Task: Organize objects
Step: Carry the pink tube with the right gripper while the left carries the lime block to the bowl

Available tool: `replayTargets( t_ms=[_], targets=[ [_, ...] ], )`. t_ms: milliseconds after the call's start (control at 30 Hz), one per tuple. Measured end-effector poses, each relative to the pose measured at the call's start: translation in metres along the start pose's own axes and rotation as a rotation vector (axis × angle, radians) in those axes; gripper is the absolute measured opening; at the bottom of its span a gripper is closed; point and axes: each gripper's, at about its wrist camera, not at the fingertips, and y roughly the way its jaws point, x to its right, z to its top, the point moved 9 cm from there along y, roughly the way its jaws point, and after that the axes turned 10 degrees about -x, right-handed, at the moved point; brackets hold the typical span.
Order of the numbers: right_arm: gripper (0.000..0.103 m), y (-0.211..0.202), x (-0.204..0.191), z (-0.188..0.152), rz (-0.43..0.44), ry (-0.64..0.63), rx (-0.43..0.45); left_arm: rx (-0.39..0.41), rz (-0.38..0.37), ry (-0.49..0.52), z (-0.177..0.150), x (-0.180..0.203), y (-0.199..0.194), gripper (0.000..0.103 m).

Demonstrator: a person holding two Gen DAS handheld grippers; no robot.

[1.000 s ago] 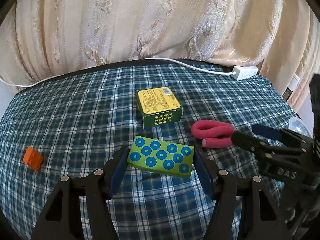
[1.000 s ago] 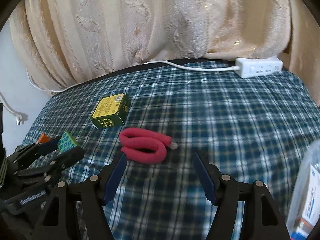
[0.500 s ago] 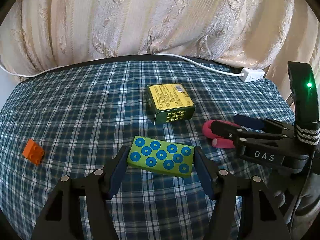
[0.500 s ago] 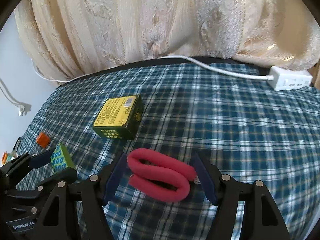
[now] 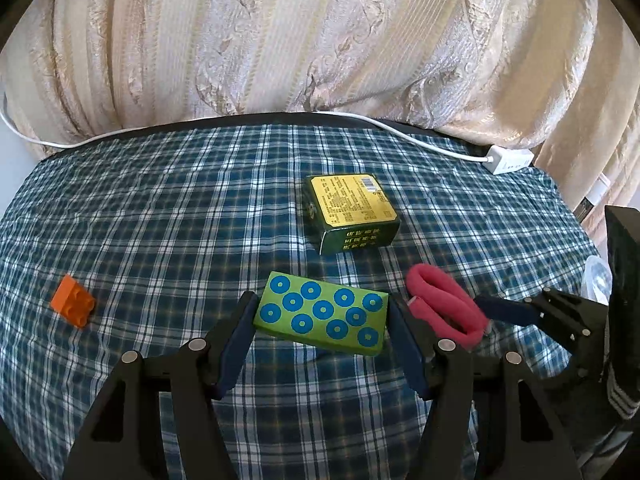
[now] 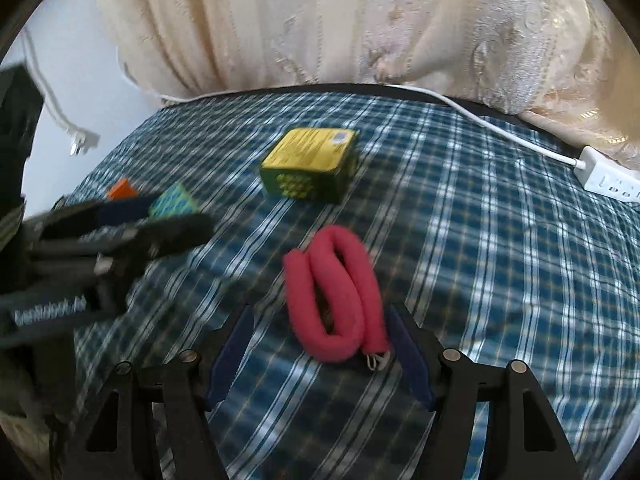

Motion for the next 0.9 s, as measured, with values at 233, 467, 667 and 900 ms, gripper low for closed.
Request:
replayTargets(
  t_ms=[233,467,667,900],
  targets=[
    [0.072,0.008,0.014,0.014,-0.073,0.049,0.031,0.005,0.006,-0.010,-0.001,-0.001,-0.003,0.065],
    [0.065,0.010,0.005,0.013,-0.143,0.012,0.039,0.002,0.006,-0.005,-0.001,0.001,-0.003,0.065],
    [0.055,0.008,0.003,0.011,-0.170,0.032,0.042,0.008,-0.001,-0.001,0.000,0.004,-0.005,0.065],
    [0.054,-0.008,0.009,-0.003,-0.140,0.129,0.071,0.015,-0.008,0.008,-0.001,0.009,-0.008,0.065]
  ],
)
